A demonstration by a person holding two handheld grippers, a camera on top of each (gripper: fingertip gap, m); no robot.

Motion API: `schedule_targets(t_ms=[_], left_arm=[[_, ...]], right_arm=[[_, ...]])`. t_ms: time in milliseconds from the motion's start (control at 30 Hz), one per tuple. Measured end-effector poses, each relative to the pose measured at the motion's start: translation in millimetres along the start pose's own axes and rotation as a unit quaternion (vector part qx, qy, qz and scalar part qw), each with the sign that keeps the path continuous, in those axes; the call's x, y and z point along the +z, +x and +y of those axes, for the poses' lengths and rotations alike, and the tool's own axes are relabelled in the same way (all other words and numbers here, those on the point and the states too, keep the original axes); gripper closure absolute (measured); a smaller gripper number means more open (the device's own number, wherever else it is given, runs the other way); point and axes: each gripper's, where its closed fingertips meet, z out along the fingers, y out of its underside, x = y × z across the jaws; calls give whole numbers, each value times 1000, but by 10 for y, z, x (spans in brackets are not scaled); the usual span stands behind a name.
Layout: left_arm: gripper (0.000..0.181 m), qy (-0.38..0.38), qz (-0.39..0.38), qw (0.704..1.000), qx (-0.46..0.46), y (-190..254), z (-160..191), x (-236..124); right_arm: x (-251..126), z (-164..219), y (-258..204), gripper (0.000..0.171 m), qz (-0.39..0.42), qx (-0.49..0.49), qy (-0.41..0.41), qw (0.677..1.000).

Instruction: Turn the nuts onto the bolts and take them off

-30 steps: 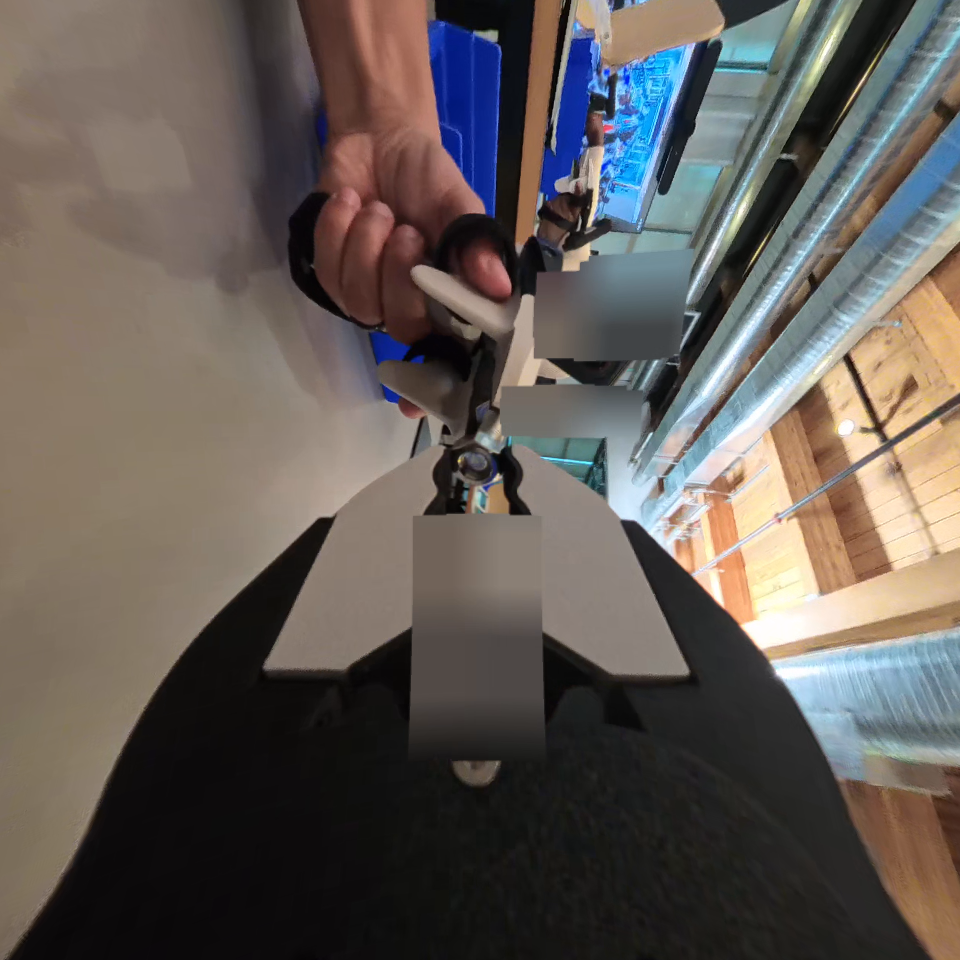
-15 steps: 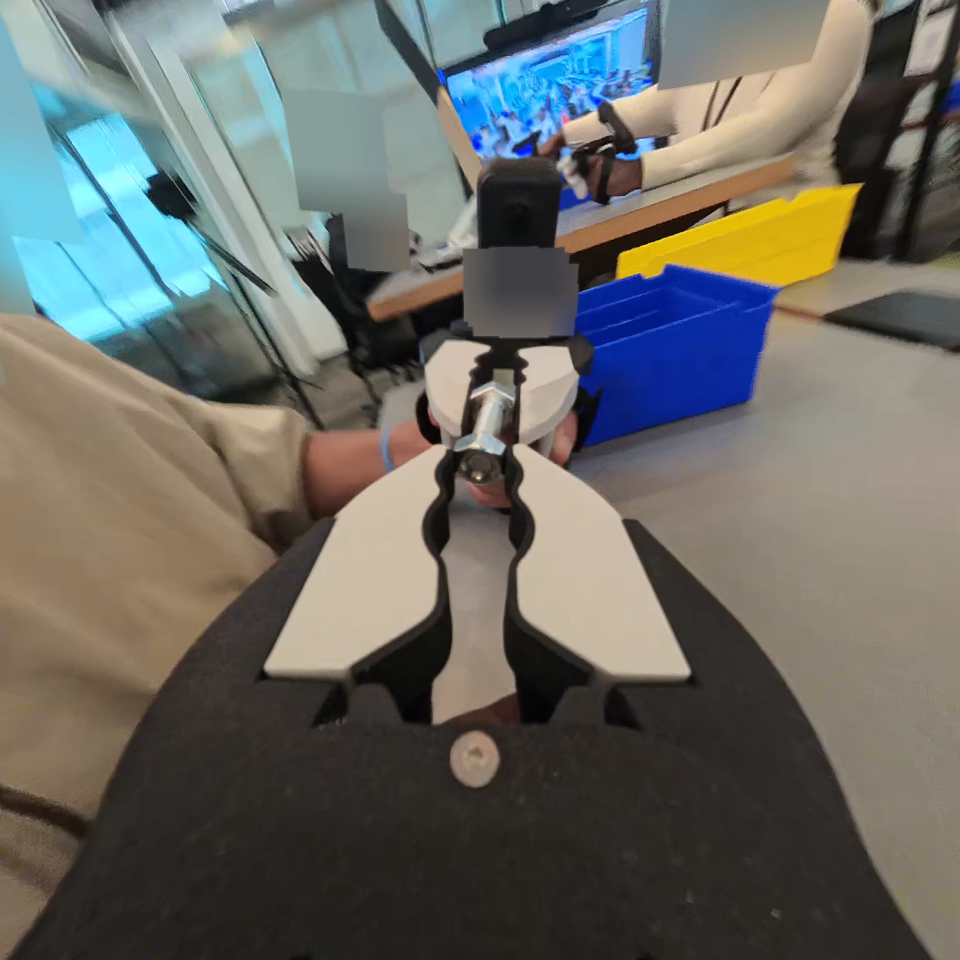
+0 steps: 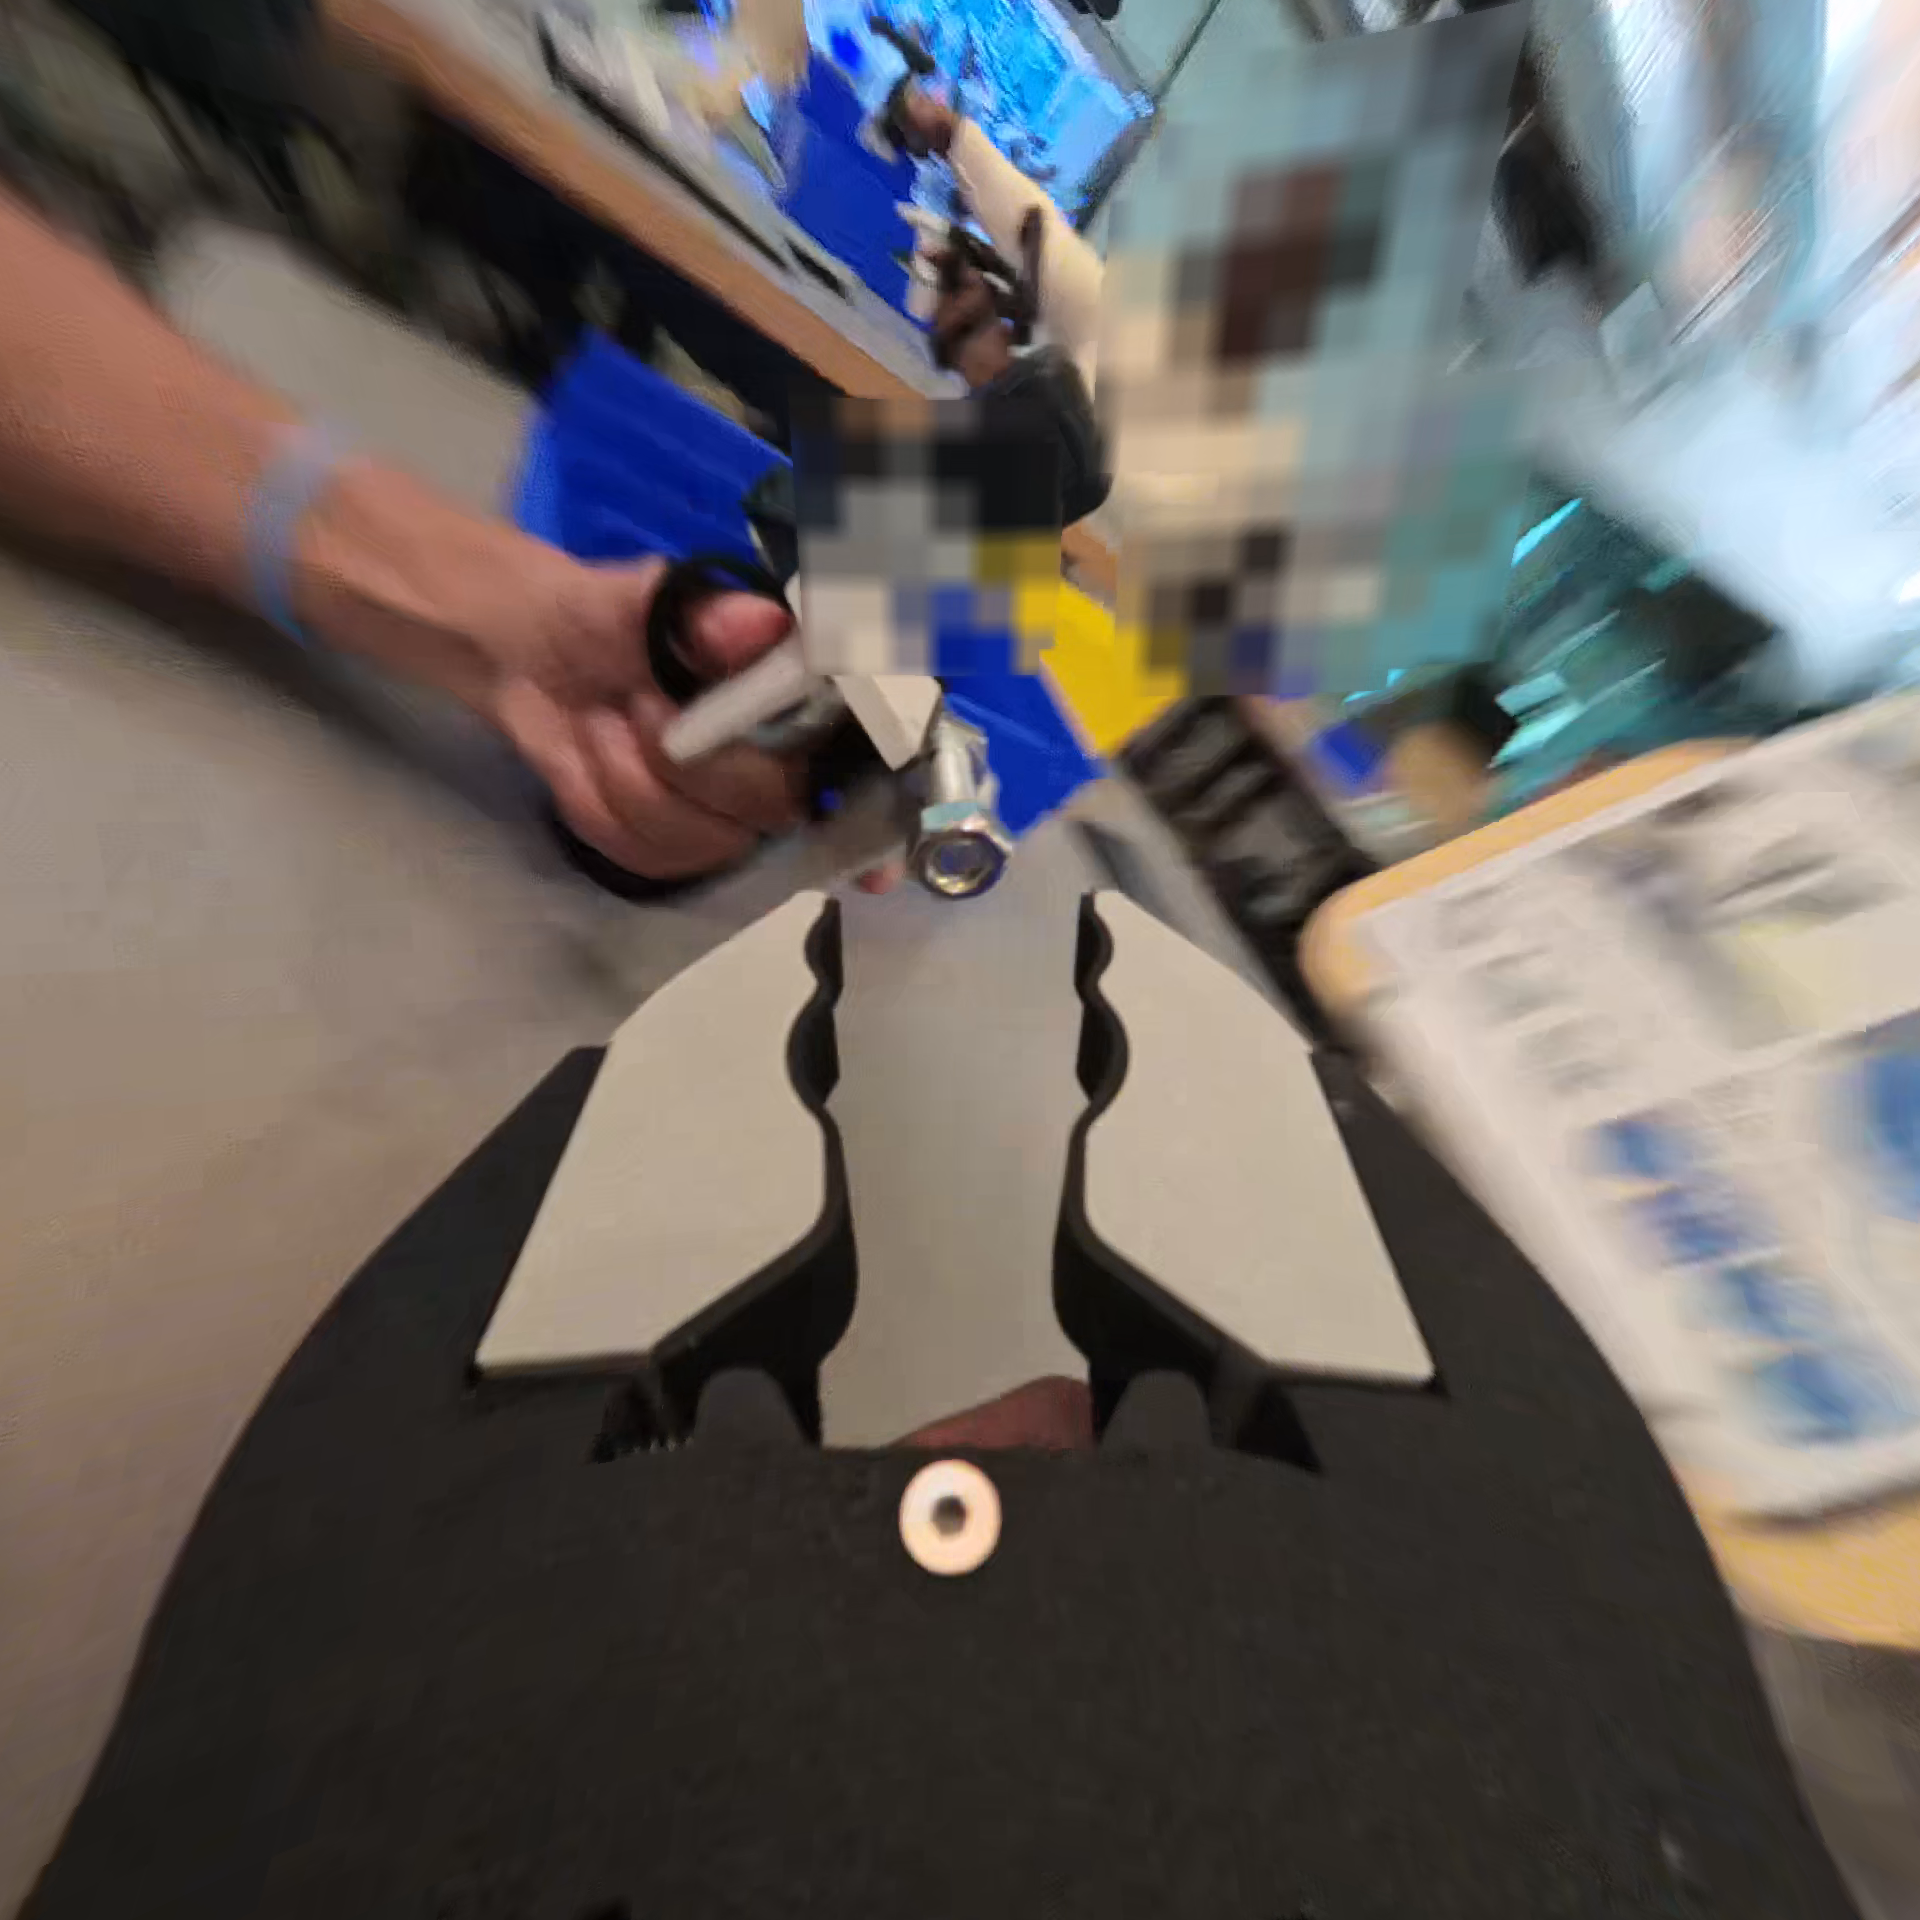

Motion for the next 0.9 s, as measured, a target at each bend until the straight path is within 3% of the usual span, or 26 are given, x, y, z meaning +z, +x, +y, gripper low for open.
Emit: schedule_targets(t_ms=[67, 133, 233, 400, 533, 633, 733, 800, 900], left_arm=[[164, 3, 5, 1000, -9, -6, 0, -3], [164, -3, 15, 1000, -19, 4, 31, 13], [164, -15, 17, 1000, -18, 15, 83, 49], [164, -22, 20, 1000, -11, 50, 102, 77], [164, -21, 14, 1000, -3, 47, 83, 64], [164, -26, 3, 1000, 12, 49, 80, 60], [164, -26, -3, 999, 19, 48, 66, 55], [164, -30, -7, 999, 22, 40, 74, 50], [164, -36, -13, 999, 26, 22, 95, 55]], right_arm=[[-38, -32, 61, 133, 67, -226, -33, 971], [-23, -16, 42, 133, 98, -404, -64, 907], [11, -59, -36, 136, 95, -488, -61, 865], [32, -103, -72, 153, 74, -520, -46, 850], [45, -110, -50, 153, 52, -423, -49, 903], [46, -112, -58, 153, 21, -257, -33, 966], [51, -121, -68, 153, -20, -45, -4, 999], [53, -122, -78, 153, -64, 116, 20, 991], [42, -123, -81, 153, -127, 308, 57, 941]])
